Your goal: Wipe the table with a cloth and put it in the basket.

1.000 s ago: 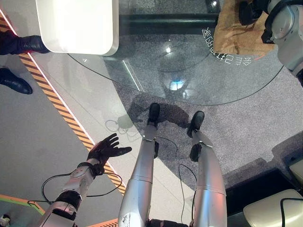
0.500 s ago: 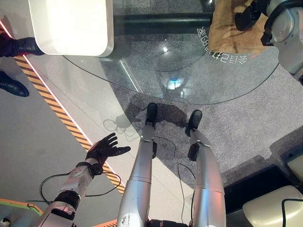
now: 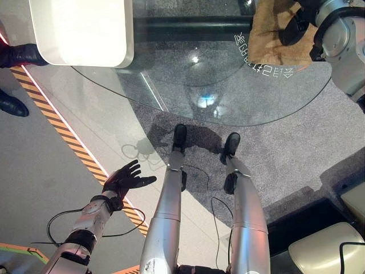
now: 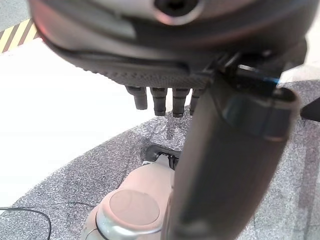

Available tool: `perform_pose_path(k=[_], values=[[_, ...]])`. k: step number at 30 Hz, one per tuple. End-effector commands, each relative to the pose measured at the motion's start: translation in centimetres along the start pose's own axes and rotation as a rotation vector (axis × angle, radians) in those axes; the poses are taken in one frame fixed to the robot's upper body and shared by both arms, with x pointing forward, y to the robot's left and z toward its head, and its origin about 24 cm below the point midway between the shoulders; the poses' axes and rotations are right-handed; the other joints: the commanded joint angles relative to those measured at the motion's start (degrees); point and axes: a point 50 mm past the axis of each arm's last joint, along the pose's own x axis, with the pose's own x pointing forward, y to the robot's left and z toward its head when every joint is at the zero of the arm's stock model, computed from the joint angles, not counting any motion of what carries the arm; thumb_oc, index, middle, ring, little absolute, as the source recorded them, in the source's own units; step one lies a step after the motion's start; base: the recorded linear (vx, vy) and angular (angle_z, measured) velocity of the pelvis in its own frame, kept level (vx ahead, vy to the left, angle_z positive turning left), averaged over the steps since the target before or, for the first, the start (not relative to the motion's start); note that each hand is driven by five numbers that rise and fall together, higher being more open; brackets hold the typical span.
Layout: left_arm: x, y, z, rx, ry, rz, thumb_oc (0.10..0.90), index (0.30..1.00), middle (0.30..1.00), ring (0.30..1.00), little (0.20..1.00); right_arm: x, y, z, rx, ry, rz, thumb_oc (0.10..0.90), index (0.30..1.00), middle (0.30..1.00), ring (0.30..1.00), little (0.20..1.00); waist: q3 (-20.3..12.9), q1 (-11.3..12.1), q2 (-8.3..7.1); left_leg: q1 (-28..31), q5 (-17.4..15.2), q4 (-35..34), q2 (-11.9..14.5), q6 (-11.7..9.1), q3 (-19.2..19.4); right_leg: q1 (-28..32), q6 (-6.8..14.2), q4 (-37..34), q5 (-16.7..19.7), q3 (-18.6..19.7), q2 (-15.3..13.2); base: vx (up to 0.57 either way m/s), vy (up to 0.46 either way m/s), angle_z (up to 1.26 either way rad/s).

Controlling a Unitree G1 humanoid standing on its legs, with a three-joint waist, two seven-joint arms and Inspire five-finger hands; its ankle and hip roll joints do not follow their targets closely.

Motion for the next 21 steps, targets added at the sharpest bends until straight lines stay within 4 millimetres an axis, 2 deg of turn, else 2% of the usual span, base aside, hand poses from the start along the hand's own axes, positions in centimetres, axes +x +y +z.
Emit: perform_pose_path(k=[1,10,21], values=[[-2.8,3.4,-3.3,0.004,0.104,0.099,0.8,0.9,0.9,0.9,0.9,-0.8,-2.8,-1.6,-0.048,0.026,-0.116,0.8,0.9,0.9,0.9,0.9,-0.86,1.16,0.25,1.97,-4.46,1.92,-1.17,3.04,1.2,3.72,2.73,-1.38,-2.82,0.23,0.88,0.0,0.0,0.0],[-2.4,3.1,-3.0,0.025,0.112,0.082,0.8,0.9,0.9,0.9,0.9,0.1,-2.9,-0.2,-0.064,0.02,-0.077,0.8,0.9,0.9,0.9,0.9,-0.86,2.34,0.72,2.16,-4.15,1.59,-1.47,2.97,0.86,4.08,2.63,-1.7,-2.76,-0.18,0.55,0.0,0.0,0.0],[-2.0,2.3,-2.8,0.05,0.116,0.056,0.8,0.9,0.9,0.9,0.9,1.0,-2.6,-0.2,-0.053,0.077,-0.058,0.8,0.9,0.9,0.9,0.9,-0.86,3.78,1.45,1.98,-4.08,1.63,-1.82,2.9,0.44,3.98,2.63,-1.7,-2.6,-0.86,-0.07,0.0,-0.003,0.01]])
